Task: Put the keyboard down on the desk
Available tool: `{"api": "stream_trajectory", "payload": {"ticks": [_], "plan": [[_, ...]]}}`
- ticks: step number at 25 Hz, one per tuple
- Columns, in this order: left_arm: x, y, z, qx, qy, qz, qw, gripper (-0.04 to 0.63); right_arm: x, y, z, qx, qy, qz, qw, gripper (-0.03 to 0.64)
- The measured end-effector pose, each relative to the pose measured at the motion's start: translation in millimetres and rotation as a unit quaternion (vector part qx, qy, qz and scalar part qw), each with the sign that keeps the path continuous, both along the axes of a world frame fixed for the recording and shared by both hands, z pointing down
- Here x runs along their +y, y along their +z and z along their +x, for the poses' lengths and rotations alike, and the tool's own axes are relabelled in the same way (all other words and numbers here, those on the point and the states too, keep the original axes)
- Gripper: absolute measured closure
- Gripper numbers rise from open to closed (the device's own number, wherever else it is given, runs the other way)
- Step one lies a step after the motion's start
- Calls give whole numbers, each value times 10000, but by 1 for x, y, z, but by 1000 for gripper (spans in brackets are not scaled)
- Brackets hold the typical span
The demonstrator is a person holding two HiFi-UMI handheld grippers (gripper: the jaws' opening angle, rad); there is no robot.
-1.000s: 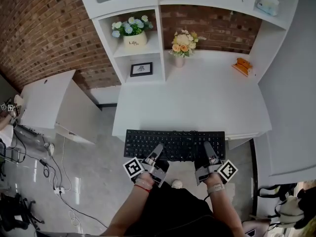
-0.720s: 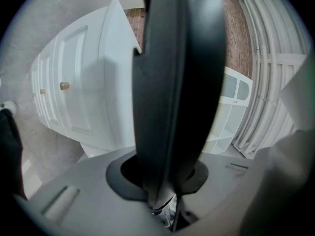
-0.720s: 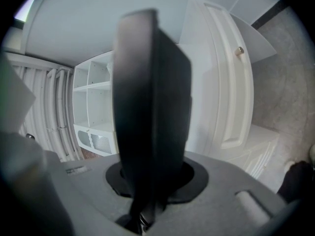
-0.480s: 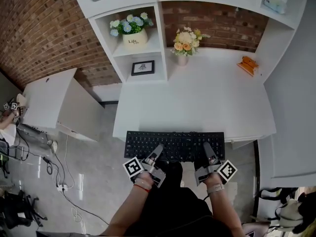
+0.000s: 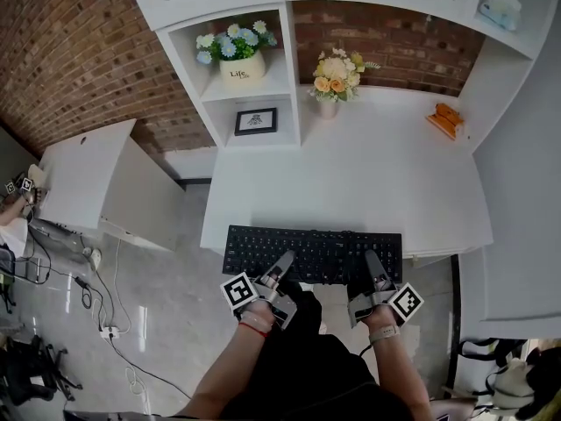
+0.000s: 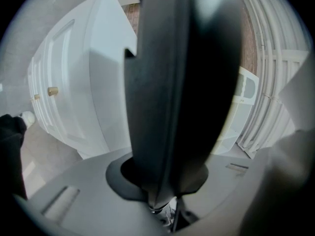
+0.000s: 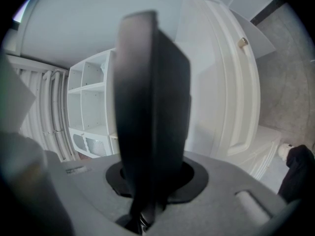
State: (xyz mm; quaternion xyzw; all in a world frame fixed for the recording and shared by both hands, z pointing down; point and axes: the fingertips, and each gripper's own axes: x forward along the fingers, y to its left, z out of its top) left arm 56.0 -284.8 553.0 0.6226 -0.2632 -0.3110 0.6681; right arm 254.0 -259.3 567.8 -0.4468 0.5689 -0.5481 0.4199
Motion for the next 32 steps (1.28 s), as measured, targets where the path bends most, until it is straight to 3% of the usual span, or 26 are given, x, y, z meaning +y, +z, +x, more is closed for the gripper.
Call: {"api": "stream_trajectory", "payload": {"ticks": [8, 20, 32], "plan": [[-28, 9, 2, 61, 47, -229, 9997, 526, -28, 1, 2, 71, 8, -119, 9999, 549], [-91, 34, 13, 155, 187, -949, 9952, 518, -84, 27, 13, -84, 165, -730, 9972, 548], [-149, 63, 20, 52, 284, -1189, 9925, 517, -139, 42, 22, -190, 316, -927, 9950, 546]]}}
